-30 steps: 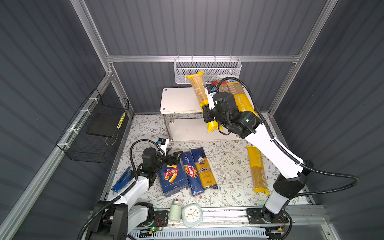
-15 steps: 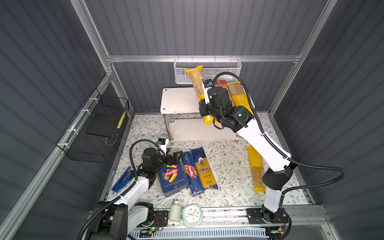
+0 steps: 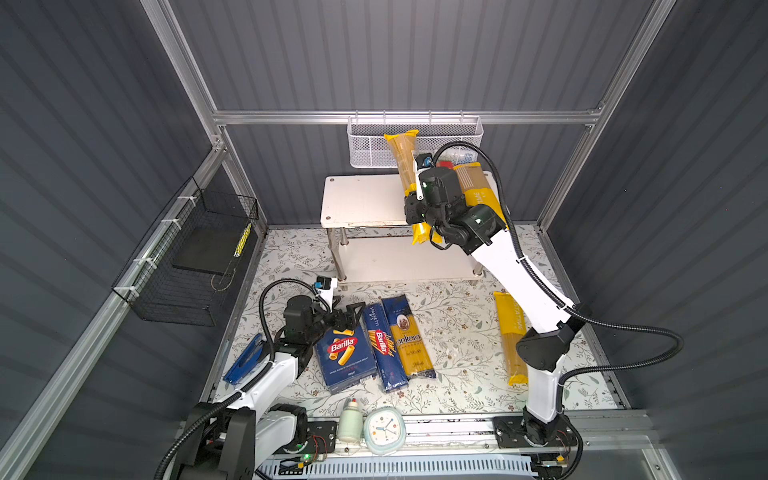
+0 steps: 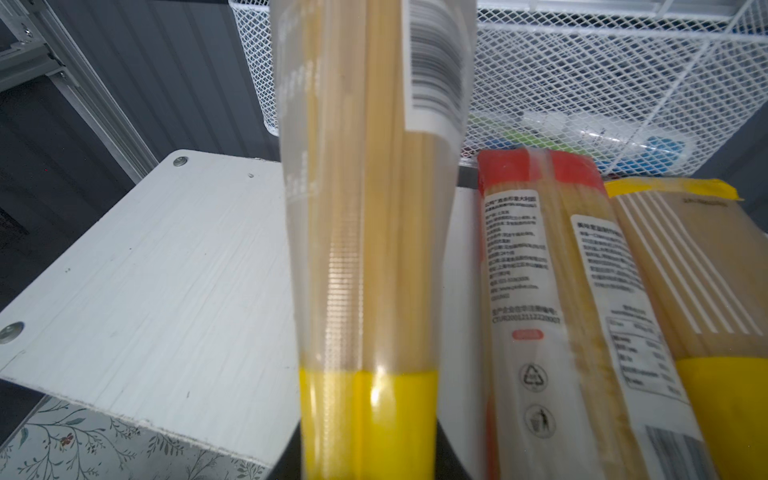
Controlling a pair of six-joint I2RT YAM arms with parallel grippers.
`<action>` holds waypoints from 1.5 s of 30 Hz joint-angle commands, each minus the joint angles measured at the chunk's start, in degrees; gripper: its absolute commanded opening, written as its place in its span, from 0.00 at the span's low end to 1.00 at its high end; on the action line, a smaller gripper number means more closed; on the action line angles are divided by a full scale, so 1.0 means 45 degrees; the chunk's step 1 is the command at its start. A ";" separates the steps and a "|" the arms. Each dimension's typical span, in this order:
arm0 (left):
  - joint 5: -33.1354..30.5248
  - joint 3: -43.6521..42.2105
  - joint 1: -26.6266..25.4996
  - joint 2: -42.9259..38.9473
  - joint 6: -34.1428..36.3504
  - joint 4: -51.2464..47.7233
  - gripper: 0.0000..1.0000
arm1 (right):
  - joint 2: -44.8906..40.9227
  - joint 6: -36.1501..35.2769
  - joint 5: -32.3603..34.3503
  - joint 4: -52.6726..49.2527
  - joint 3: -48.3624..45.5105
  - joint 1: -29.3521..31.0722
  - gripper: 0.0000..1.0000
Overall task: Place and organize the pasta boxes and bags onto the shelf
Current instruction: 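Carry the yellow bag over the shelf's top tier beside the red-and-yellow bag, then lower the yellow bag onto the top tier and open the right gripper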
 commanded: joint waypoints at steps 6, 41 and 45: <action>0.0054 -0.0088 -0.0123 -0.0374 0.0218 -0.0083 0.99 | -0.0006 0.0403 0.0146 0.1742 0.1015 -0.0217 0.03; -0.0008 -0.0084 -0.0109 -0.0262 0.0178 -0.0032 0.99 | 0.0671 0.1443 0.0072 0.2434 0.0641 -0.0505 0.39; -0.0016 -0.0099 -0.0104 -0.0358 0.0198 -0.0091 0.99 | 0.0714 0.1505 0.0049 0.2397 0.0685 -0.0520 0.42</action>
